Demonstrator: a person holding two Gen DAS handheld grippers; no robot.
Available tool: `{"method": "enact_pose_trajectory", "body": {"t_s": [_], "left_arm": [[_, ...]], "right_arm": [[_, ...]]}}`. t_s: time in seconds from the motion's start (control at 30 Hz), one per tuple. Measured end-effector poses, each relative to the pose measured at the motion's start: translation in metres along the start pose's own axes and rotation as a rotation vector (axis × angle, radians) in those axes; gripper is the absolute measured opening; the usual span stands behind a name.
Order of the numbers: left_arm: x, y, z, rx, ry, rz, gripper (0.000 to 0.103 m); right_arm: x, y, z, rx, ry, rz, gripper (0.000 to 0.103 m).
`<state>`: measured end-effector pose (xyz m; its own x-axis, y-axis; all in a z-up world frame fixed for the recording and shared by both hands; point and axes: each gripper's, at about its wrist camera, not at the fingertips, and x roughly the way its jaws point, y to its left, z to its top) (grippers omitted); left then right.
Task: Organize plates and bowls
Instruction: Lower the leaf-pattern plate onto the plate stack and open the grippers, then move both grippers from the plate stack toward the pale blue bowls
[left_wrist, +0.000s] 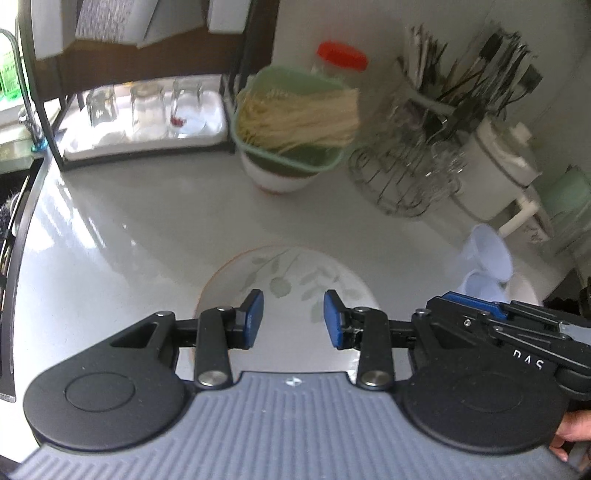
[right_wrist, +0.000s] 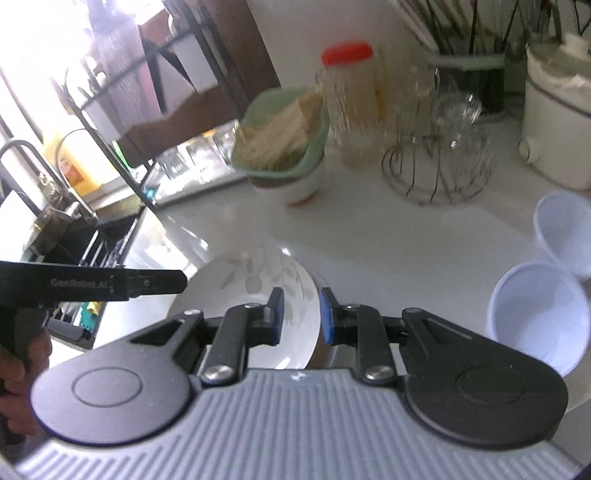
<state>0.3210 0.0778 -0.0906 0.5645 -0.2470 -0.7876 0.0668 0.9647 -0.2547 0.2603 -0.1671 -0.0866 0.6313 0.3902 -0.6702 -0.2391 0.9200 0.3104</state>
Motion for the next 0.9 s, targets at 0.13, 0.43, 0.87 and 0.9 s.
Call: {"method": "enact_pose_trajectory", "body": {"t_s": [0.13, 0.43, 0.87, 0.9], "left_arm": [[-0.019, -0.017, -0.001, 0.000, -0.037, -0.015, 0.040], [-0.063, -0.062, -0.018, 0.021, -0.094, -0.001, 0.040], [-0.097, -0.095, -0.061, 0.024, -0.115, 0.014, 0.040], [-0.097, -0.096, -0.063, 0.030, -0.111, 0.013, 0.040]], "right_arm": [[-0.028, -0.002, 0.002, -0.022, -0.052, -0.001, 0.024], [-0.085, -0.010, -0.007, -0.050, -0.139, -0.009, 0.024], [-0.135, -0.019, -0.041, -0.059, -0.190, -0.041, 0.024], [-0.133, -0.020, -0.043, -0.052, -0.181, -0.049, 0.024]]}}
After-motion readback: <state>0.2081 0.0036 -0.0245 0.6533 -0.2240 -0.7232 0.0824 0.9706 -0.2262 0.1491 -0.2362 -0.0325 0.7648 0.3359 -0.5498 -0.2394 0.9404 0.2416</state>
